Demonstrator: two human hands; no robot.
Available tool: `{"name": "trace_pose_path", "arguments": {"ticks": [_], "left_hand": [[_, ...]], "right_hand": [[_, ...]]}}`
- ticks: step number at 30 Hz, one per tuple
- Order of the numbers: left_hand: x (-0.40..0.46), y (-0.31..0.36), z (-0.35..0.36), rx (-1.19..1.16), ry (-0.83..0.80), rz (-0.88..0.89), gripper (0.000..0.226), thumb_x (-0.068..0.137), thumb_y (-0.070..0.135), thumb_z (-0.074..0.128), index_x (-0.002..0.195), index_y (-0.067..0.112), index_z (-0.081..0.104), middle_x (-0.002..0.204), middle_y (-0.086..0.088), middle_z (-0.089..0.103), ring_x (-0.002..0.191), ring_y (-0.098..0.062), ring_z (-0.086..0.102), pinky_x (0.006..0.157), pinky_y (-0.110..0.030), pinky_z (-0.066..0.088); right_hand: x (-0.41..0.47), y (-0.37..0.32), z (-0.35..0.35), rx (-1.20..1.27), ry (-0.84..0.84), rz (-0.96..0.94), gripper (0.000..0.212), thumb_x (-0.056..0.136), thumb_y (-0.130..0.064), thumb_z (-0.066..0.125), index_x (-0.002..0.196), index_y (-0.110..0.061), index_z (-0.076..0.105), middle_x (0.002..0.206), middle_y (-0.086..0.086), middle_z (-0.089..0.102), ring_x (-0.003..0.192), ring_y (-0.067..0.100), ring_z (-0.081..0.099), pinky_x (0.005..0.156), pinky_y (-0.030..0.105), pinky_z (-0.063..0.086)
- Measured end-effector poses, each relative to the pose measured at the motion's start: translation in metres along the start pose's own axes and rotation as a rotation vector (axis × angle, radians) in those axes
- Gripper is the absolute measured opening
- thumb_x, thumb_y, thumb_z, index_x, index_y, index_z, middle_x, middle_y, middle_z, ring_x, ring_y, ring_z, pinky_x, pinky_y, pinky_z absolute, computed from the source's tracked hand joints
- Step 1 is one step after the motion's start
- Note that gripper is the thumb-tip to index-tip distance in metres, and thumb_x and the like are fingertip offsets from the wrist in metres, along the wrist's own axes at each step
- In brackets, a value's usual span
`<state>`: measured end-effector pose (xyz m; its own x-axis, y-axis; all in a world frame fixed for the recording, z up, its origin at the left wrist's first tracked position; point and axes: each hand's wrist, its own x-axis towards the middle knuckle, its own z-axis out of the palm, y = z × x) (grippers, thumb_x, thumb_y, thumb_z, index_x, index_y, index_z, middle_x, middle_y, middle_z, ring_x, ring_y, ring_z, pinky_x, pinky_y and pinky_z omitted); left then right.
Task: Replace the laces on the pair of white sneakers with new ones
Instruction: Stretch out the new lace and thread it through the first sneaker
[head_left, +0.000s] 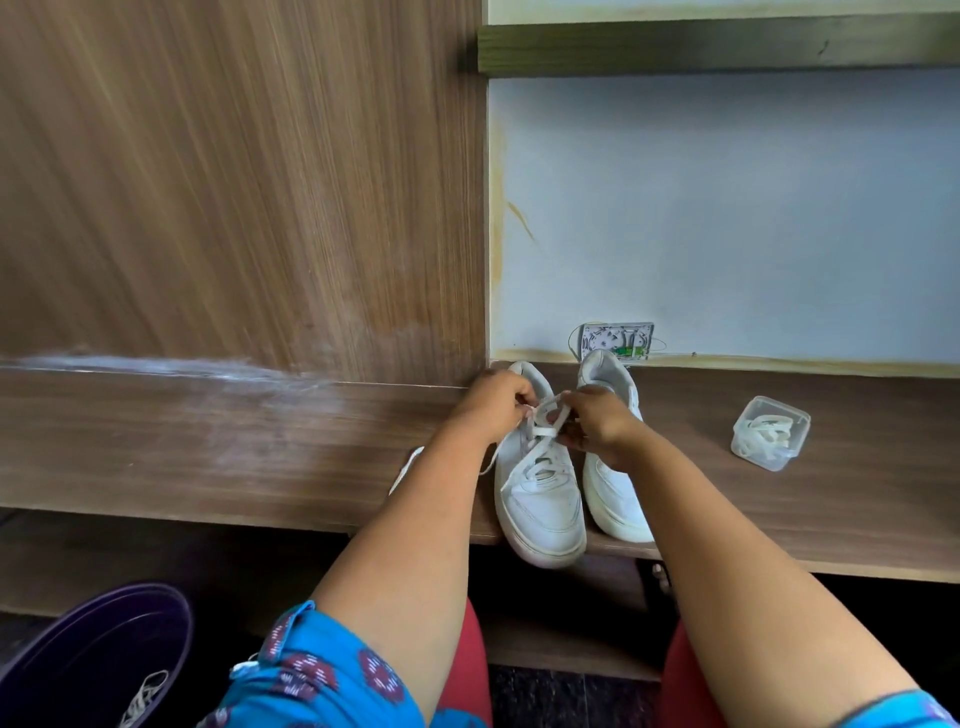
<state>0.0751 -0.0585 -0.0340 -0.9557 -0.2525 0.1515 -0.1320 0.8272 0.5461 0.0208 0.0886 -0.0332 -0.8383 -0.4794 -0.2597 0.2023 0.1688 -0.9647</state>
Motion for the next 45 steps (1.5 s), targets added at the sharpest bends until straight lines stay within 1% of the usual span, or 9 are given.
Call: {"name": "trace_pose_path", "arguments": {"ticks": [5, 11, 16, 19, 23, 29, 33, 38, 45], "left_hand": [[0.000, -0.004, 0.001, -0.008, -0.009, 0.058, 0.013, 0.084, 0.002, 0.067, 0.091, 0.013, 0.069, 0.097, -0.005, 0.069, 0.086, -0.020, 0.064, 0.082, -0.035, 0.054], [-0.003, 0.000, -0.001, 0.031, 0.034, 0.121, 0.013, 0.084, 0.001, 0.063, 0.092, 0.010, 0.067, 0.099, -0.006, 0.065, 0.077, -0.013, 0.055, 0.074, -0.028, 0.049], [-0.002, -0.001, 0.002, 0.183, -0.117, 0.087, 0.025, 0.092, 0.009, 0.052, 0.118, 0.010, 0.055, 0.127, -0.011, 0.049, 0.108, -0.027, 0.054, 0.095, -0.037, 0.045], [-0.003, 0.001, 0.002, 0.233, -0.175, 0.096, 0.024, 0.095, 0.021, 0.045, 0.115, 0.014, 0.056, 0.115, -0.012, 0.058, 0.100, -0.027, 0.057, 0.091, -0.044, 0.047], [0.001, 0.002, 0.002, 0.275, -0.154, 0.065, 0.031, 0.094, 0.015, 0.047, 0.124, 0.016, 0.055, 0.122, -0.013, 0.059, 0.109, -0.030, 0.058, 0.093, -0.041, 0.048], [0.001, 0.000, 0.003, 0.232, -0.134, 0.055, 0.027, 0.092, 0.012, 0.056, 0.119, 0.010, 0.055, 0.122, -0.011, 0.059, 0.111, -0.028, 0.057, 0.091, -0.034, 0.046], [0.000, -0.002, 0.006, 0.123, -0.069, 0.079, 0.014, 0.090, 0.007, 0.059, 0.103, 0.010, 0.062, 0.108, -0.007, 0.062, 0.098, -0.024, 0.061, 0.086, -0.034, 0.049], [-0.002, -0.006, 0.002, -0.003, -0.041, 0.107, 0.010, 0.088, 0.000, 0.062, 0.092, 0.009, 0.065, 0.093, -0.002, 0.063, 0.072, -0.010, 0.058, 0.063, -0.014, 0.041], [0.000, -0.006, 0.002, 0.055, -0.051, 0.129, 0.006, 0.090, 0.007, 0.062, 0.092, 0.011, 0.065, 0.101, -0.005, 0.062, 0.087, -0.018, 0.059, 0.079, -0.030, 0.047]], "right_hand": [[0.000, -0.011, -0.017, 0.113, 0.023, 0.043, 0.028, 0.096, -0.026, 0.057, 0.072, -0.014, 0.048, 0.060, 0.003, 0.038, 0.048, 0.011, 0.036, 0.042, 0.021, 0.038], [-0.019, -0.018, -0.041, -0.691, -0.322, 0.314, 0.031, 0.085, -0.027, 0.072, 0.065, -0.006, 0.061, 0.056, 0.003, 0.055, 0.039, 0.004, 0.035, 0.040, 0.014, 0.026], [-0.021, -0.022, -0.027, 0.094, -0.530, 0.312, 0.047, 0.095, -0.026, 0.048, 0.060, 0.001, 0.065, 0.085, 0.017, 0.064, 0.055, 0.011, 0.060, 0.055, 0.019, 0.054], [-0.015, -0.022, -0.020, 0.412, -0.557, 0.251, 0.059, 0.096, -0.036, 0.026, 0.077, -0.007, 0.074, 0.082, 0.008, 0.066, 0.070, 0.019, 0.060, 0.071, 0.032, 0.046], [-0.006, -0.015, -0.013, 0.521, -0.425, 0.213, 0.050, 0.098, -0.031, 0.028, 0.087, -0.005, 0.069, 0.059, 0.000, 0.038, 0.045, 0.009, 0.028, 0.044, 0.018, 0.026], [-0.002, -0.012, -0.006, 0.824, -0.268, 0.109, 0.028, 0.094, -0.029, 0.055, 0.074, -0.009, 0.058, 0.065, 0.005, 0.062, 0.055, 0.008, 0.060, 0.052, 0.018, 0.053], [0.005, -0.004, -0.007, 0.573, -0.164, -0.052, 0.021, 0.074, -0.010, 0.075, 0.064, -0.020, 0.059, 0.071, -0.001, 0.055, 0.055, 0.003, 0.051, 0.052, 0.015, 0.045], [0.013, 0.003, -0.006, 0.609, -0.077, -0.037, 0.022, 0.087, 0.008, 0.057, 0.073, -0.008, 0.052, 0.080, 0.012, 0.063, 0.073, 0.016, 0.066, 0.066, 0.024, 0.057], [0.017, 0.010, 0.001, 0.100, 0.078, -0.233, 0.037, 0.084, -0.006, 0.069, 0.074, -0.019, 0.036, 0.064, 0.003, 0.048, 0.062, 0.016, 0.052, 0.066, 0.030, 0.050]]}}
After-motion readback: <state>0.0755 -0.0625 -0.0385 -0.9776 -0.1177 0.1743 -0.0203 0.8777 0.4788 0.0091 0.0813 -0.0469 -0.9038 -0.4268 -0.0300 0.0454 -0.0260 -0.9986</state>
